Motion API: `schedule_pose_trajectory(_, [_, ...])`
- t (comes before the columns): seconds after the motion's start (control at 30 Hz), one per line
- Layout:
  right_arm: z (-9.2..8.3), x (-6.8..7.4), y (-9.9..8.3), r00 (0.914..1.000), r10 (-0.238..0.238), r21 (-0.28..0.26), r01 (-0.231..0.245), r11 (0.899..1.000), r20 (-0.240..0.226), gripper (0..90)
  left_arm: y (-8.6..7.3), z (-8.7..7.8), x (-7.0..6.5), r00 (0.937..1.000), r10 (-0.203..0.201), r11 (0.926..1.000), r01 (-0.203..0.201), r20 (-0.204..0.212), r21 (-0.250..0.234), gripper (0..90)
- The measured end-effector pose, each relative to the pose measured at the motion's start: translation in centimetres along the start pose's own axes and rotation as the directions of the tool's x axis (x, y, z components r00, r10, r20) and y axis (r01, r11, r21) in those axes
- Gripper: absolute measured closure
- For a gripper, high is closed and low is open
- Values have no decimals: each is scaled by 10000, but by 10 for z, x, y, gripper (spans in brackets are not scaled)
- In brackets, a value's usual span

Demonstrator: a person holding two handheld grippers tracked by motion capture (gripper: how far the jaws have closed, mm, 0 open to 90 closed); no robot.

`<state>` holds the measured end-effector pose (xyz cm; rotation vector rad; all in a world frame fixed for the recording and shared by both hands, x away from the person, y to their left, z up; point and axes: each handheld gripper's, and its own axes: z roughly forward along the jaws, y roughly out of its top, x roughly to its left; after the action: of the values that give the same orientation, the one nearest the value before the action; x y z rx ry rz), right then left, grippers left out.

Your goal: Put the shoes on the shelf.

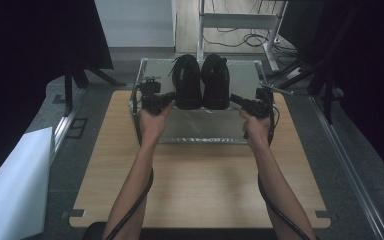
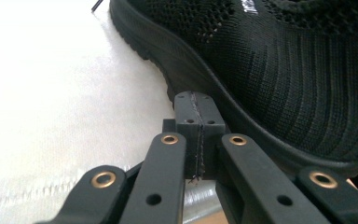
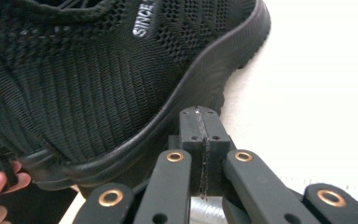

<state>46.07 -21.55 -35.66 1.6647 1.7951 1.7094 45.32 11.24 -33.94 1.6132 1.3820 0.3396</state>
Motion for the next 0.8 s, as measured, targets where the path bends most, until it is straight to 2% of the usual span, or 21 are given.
schedule_pose_trajectory(0.1, [5,-3,1,9999,107,-47,-106,9999,48,900,3,6,2,9997,-223,9997,223,-105,27,898])
schedule_pose_trajectory(0.33, [14,-5,3,9989,158,-202,-149,9997,449,900,9,15,2,9989,-311,9994,316,-355,151,898])
schedule_pose_trajectory(0.43, [14,-5,3,9985,237,-221,-226,9995,486,900,8,14,3,9990,-371,9993,373,-243,53,895])
schedule_pose_trajectory(0.5, [13,-5,2,9984,179,-202,-168,9997,537,888,4,9,4,9992,-258,9995,253,-317,-175,831])
schedule_pose_trajectory(0.63, [7,-5,0,9991,57,-261,-46,9996,429,789,-1,-3,6,9997,-236,9977,242,104,-639,658])
schedule_pose_trajectory(0.7, [2,-5,-2,9998,79,-326,-73,9994,179,738,-3,-9,1,9999,124,9967,-124,4,-804,594])
schedule_pose_trajectory(0.77, [-3,-4,-3,9998,-145,-378,150,9992,121,684,-6,-15,-2,9989,466,9949,-466,-21,-896,541])
schedule_pose_trajectory(0.8, [-6,-2,-4,9995,-312,-424,312,9986,3,654,-7,-17,-3,9984,555,9941,-543,102,-939,519])
